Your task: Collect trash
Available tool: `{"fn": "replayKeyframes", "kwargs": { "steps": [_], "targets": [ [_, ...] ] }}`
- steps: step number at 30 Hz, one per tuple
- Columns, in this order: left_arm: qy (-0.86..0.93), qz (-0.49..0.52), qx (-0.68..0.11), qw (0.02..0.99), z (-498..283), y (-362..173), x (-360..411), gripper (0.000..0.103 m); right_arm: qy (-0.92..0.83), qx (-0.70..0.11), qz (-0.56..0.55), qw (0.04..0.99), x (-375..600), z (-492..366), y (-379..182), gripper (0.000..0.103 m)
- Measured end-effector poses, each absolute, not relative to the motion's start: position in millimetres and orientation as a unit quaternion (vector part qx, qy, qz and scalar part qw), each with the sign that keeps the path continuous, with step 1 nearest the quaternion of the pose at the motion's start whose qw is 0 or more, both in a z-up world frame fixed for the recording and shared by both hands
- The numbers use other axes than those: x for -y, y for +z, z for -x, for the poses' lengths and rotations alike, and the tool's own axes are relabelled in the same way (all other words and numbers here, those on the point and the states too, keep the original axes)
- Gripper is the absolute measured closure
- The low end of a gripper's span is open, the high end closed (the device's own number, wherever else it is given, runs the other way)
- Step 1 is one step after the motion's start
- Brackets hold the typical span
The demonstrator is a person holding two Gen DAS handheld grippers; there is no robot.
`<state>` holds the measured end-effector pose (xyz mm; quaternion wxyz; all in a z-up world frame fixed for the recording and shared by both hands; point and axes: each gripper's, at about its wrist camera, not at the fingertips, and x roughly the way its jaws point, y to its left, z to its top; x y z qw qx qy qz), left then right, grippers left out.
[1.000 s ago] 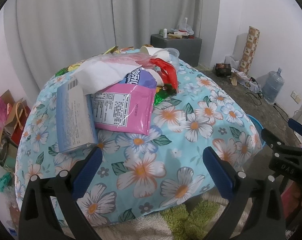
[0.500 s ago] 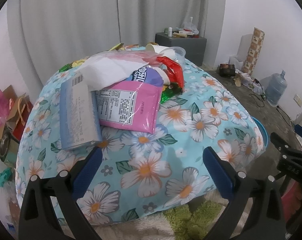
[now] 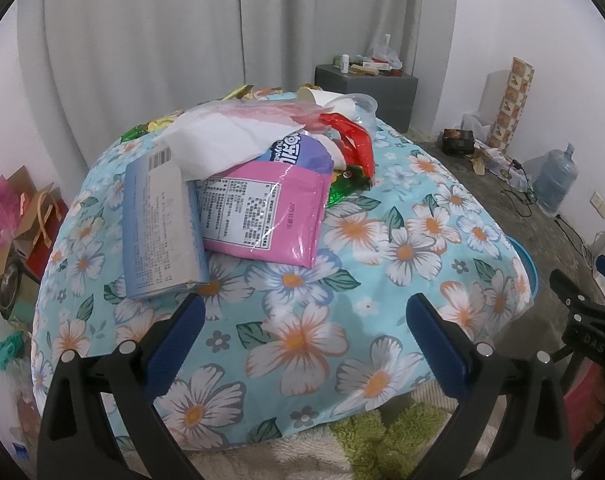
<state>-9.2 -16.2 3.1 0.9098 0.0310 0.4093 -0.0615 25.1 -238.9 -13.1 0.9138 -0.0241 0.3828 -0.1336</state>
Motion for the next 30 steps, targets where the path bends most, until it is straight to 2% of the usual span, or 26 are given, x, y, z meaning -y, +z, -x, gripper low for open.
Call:
{"fn": "replayKeyframes", "kwargs": {
  "steps": [23, 30],
  "targets": [
    [-0.055, -0.008, -0.417, 0.907, 0.4, -1.6, -1.6, 0.004, -0.124, -0.369, 0.019, 0.921, 229.7, -37.4, -6.8, 0.008],
    [-0.029, 0.025, -0.344, 0.938, -7.5, 19.6, -48.7, 0.004, -0.029, -0.358, 0.007, 0.933, 199.1, -77.5, 6.6, 0.008]
  ]
}}
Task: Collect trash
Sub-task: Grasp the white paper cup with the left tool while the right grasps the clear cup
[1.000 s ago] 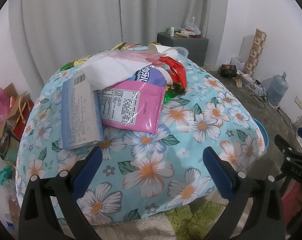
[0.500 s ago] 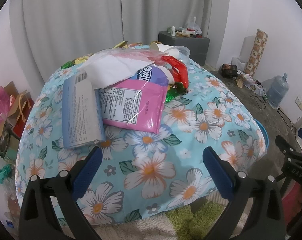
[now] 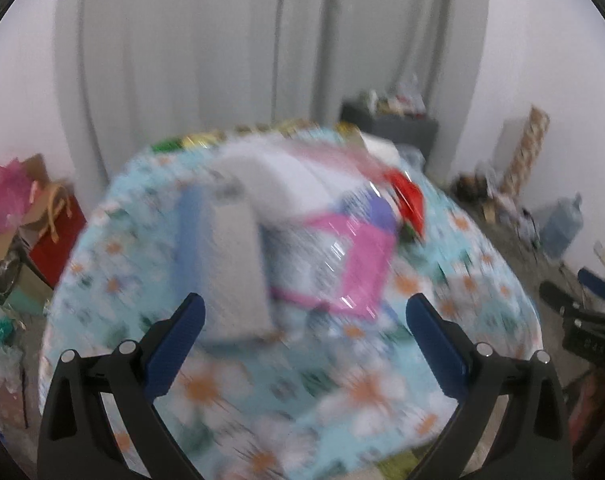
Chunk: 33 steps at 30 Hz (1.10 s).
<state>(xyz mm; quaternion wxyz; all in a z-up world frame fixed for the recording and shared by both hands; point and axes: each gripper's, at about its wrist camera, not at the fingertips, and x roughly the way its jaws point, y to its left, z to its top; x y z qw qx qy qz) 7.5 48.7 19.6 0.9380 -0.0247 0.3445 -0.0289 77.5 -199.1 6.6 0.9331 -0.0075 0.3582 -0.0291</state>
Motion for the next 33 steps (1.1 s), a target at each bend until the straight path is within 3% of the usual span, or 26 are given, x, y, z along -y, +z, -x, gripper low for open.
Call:
{"fn": "replayKeyframes", "kwargs": {
  "steps": [10, 21, 27, 33],
  "targets": [
    [-0.067, 0.135, -0.363, 0.919, -64.5, 35.1, -125.7, 0.004, 0.06, -0.333, -0.05, 0.94, 167.7, -151.8, 39.5, 0.008],
    [-0.194, 0.111, -0.324, 0.919, -123.9, 76.5, -104.5, 0.004, 0.148, -0.407, -0.124, 0.893, 187.5, -270.9, 36.5, 0.008],
    [-0.283, 0.104, -0.409, 0.862, -214.9, 94.7, -67.4, 0.005, 0.188, -0.478, -0.155, 0.844, 187.3, -324.8, -5.7, 0.008],
    [-0.273, 0.086, -0.548, 0.786, -325.1, 48.8, -11.5, 0.014, 0.204, -0.49, -0.163, 0.832, 184.9, -347.4, -32.5, 0.012]
  ]
}}
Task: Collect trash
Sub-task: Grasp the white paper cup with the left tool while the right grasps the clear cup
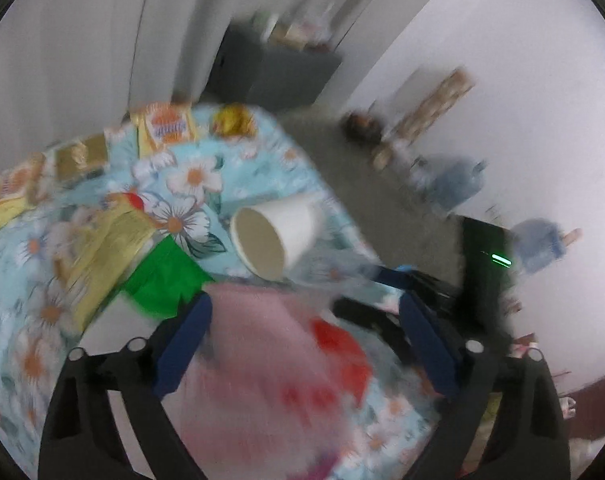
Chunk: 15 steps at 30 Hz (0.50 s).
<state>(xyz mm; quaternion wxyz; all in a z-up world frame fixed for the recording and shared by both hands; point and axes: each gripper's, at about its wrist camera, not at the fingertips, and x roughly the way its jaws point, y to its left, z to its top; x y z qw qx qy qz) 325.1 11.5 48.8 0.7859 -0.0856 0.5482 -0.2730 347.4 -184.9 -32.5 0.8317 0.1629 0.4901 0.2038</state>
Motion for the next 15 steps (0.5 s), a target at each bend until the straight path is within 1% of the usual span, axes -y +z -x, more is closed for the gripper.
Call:
{"fn": "replayKeyframes", "kwargs": {
  "steps": [2, 4, 6, 7, 9, 10, 11, 12, 14, 15],
  "targets": [
    [-0.252, 0.097, -0.595, 0.757, -351.4, 23.1, 2.8, 0.023, 0.208, -0.492, -0.172, 0.828, 186.8, -351.8, -38.2, 0.015],
    [-0.223, 0.115, -0.626, 0.738, -373.6, 1.2, 10.0, 0.028, 0.212, -0.494, -0.184, 0.823, 191.3, -356.3, -43.1, 0.021],
    [-0.202, 0.126, -0.64, 0.73, -388.3, -14.2, 11.5, 0.031, 0.222, -0.494, -0.204, 0.816, 196.6, -360.6, -48.5, 0.025],
    [-0.198, 0.133, -0.644, 0.727, -392.8, -19.7, 10.8, 0.033, 0.229, -0.493, -0.213, 0.812, 198.9, -362.4, -50.3, 0.03],
    [-0.198, 0.156, -0.641, 0.725, -400.4, -21.8, 9.9, 0.037, 0.245, -0.49, -0.232, 0.804, 204.0, -364.2, -53.0, 0.033],
    [-0.197, 0.16, -0.638, 0.727, -401.8, -21.4, 10.6, 0.04, 0.25, -0.487, -0.239, 0.802, 206.5, -364.0, -53.1, 0.033],
    [-0.2, 0.163, -0.633, 0.73, -403.1, -18.0, 11.4, 0.047, 0.254, -0.486, -0.242, 0.801, 207.7, -364.5, -53.5, 0.033],
    [-0.203, 0.162, -0.63, 0.732, -404.0, -16.3, 13.2, 0.051, 0.258, -0.483, -0.245, 0.8, 209.4, -364.0, -53.5, 0.033],
    [-0.204, 0.162, -0.622, 0.738, -402.6, -10.1, 15.6, 0.064, 0.263, -0.479, -0.249, 0.8, 211.6, -363.6, -54.2, 0.034],
    [-0.204, 0.162, -0.619, 0.741, -401.2, -7.1, 17.3, 0.067, 0.265, -0.477, -0.25, 0.8, 213.0, -362.2, -53.8, 0.034]
  ]
}}
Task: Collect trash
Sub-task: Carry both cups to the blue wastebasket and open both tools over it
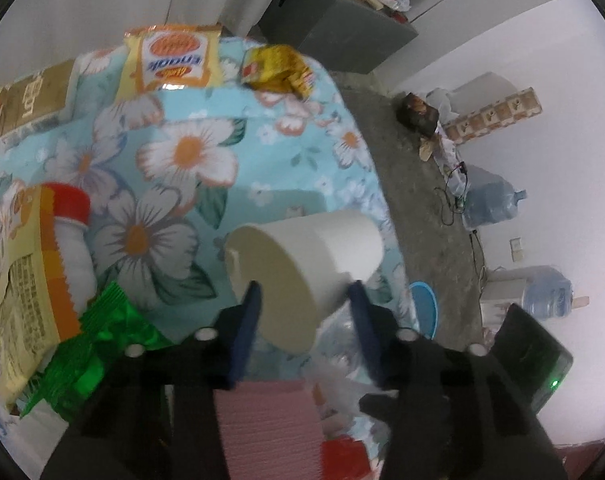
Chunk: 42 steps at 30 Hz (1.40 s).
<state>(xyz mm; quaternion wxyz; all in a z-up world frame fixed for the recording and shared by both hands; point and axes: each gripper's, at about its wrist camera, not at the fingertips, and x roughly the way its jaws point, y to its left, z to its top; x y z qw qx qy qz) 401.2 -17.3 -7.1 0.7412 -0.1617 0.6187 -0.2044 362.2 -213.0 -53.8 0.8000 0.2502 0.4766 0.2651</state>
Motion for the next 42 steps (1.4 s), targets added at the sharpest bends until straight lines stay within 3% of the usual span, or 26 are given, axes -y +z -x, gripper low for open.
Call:
{"fn": "replayKeyframes", "kwargs": {
  "steps": [2, 6, 8, 16, 22, 29, 37, 39, 40, 41, 42],
  "targets": [
    [-0.204, 0.156, -0.612, 0.748, -400.9, -4.7, 25.3, 0.082, 0.266, -0.471, -0.253, 0.802, 217.9, -355.1, -51.2, 0.034],
    [-0.206, 0.136, -0.596, 0.764, -398.7, 7.7, 43.9, 0.09, 0.26, -0.465, -0.256, 0.807, 232.0, -337.9, -46.5, 0.034],
    [-0.21, 0.126, -0.587, 0.772, -393.3, 19.8, 54.9, 0.101, 0.252, -0.46, -0.259, 0.811, 244.7, -325.2, -41.6, 0.034],
    [-0.26, 0.033, -0.54, 0.8, -352.2, 76.7, 132.4, 0.101, 0.166, -0.39, -0.316, 0.849, 351.8, -236.3, -15.3, 0.034],
    [-0.325, -0.041, -0.545, 0.772, -310.8, 76.9, 230.6, 0.101, 0.016, -0.334, -0.396, 0.855, 457.3, -148.3, -33.6, 0.034],
    [-0.404, -0.11, -0.586, 0.694, -257.5, 2.0, 397.4, 0.101, -0.176, -0.324, -0.472, 0.801, 549.4, -56.5, -102.8, 0.034],
    [-0.438, -0.142, -0.615, 0.64, -227.4, -96.6, 538.7, 0.1, -0.24, -0.321, -0.55, 0.733, 602.5, -37.3, -183.3, 0.032],
    [-0.433, -0.157, -0.623, 0.632, -225.5, -114.3, 556.8, 0.097, -0.25, -0.327, -0.559, 0.72, 614.0, -46.1, -200.6, 0.025],
    [-0.428, -0.158, -0.63, 0.629, -226.9, -120.9, 560.1, 0.088, -0.256, -0.331, -0.564, 0.712, 617.5, -50.3, -211.9, 0.017],
    [-0.419, -0.154, -0.641, 0.624, -230.2, -129.8, 563.3, 0.077, -0.258, -0.337, -0.566, 0.707, 624.4, -48.7, -214.5, 0.017],
    [-0.411, -0.148, -0.647, 0.625, -233.5, -134.4, 562.6, 0.074, -0.264, -0.351, -0.564, 0.699, 627.7, -51.8, -221.7, 0.017]
  ]
}}
